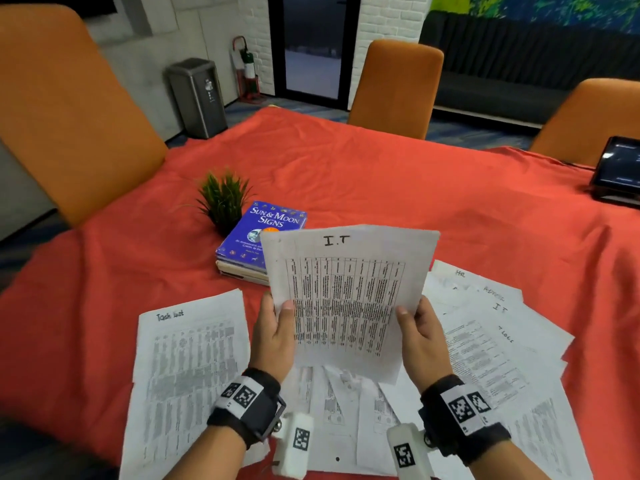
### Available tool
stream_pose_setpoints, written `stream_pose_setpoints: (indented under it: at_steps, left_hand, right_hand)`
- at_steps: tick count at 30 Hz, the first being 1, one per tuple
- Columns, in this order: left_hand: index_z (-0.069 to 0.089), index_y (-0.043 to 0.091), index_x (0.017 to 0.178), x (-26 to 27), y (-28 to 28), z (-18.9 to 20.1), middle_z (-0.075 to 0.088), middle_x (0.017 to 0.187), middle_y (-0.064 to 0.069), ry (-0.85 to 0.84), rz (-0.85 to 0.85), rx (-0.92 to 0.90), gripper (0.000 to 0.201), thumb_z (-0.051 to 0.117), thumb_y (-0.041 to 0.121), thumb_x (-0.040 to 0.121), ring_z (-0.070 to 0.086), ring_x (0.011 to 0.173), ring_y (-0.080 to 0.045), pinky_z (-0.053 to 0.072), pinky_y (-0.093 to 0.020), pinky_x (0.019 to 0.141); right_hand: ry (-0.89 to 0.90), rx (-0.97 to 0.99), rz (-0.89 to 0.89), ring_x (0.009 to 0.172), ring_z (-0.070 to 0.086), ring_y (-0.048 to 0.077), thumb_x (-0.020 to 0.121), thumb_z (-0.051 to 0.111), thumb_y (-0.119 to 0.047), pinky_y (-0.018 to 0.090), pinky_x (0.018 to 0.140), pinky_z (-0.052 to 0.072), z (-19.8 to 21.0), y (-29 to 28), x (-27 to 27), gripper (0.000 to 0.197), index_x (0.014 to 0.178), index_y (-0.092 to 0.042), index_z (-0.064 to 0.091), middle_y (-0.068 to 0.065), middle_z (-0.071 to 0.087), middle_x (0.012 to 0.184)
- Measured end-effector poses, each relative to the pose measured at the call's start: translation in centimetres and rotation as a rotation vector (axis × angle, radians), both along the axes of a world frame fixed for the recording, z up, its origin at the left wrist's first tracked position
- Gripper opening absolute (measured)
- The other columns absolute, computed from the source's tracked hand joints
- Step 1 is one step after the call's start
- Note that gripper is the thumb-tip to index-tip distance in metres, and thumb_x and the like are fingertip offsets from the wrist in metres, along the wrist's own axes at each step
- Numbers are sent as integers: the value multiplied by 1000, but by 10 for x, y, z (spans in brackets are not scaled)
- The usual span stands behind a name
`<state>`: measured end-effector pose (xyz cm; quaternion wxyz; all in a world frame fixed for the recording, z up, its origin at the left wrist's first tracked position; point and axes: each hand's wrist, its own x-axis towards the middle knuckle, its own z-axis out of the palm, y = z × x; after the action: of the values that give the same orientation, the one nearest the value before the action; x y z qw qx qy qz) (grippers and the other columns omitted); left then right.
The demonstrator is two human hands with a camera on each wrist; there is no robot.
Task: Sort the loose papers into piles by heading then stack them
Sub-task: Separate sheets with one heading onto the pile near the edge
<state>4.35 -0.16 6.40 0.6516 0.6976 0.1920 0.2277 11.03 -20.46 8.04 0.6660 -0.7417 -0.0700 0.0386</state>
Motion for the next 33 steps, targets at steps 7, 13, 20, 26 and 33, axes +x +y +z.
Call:
stream_pose_setpoints:
  at_steps: [7,13,20,26,33]
  left_hand:
    - [62,20,114,-46,129,-11,69,109,3,325,211,-5,22,51,16,95,63,103,-15,49,-33,92]
    - [65,7,95,-103,213,-77,69,102,-16,764,335,3,21,49,19,90,63,95,-29,50,-40,91]
    - [54,-7,120,-100,209,-96,59,123,-23,965,407,48,32,38,2,93,57,110,-36,41,-34,83]
    - [55,-7,117,-95,207,-102,60,123,-23,1023,412,100,30,42,4,92,58,109,-38,44,-34,83]
    - [50,5,117,-98,197,-95,54,126,-22,1066,494,170,35,49,12,83,52,111,-39,46,-47,96]
  right_hand:
    - [145,-124,146,85,67,12,96,47,-7,31,77,50,-14,14,-3,22,107,-24,57,5,69,101]
    - [280,-272,159,97,66,23,95,50,-9,46,88,49,-48,5,-18,21,107,-23,59,6,70,102]
    - [294,-372,145,93,66,21,94,51,-11,50,90,50,-64,-5,-25,24,99,-32,60,1,71,97]
    - [302,-392,113,92,66,21,95,49,-9,48,89,50,-67,-20,-24,23,102,-29,58,4,69,99]
    - [382,-476,8,93,64,22,94,49,-14,51,91,50,-82,-48,-18,22,109,-28,56,2,67,101]
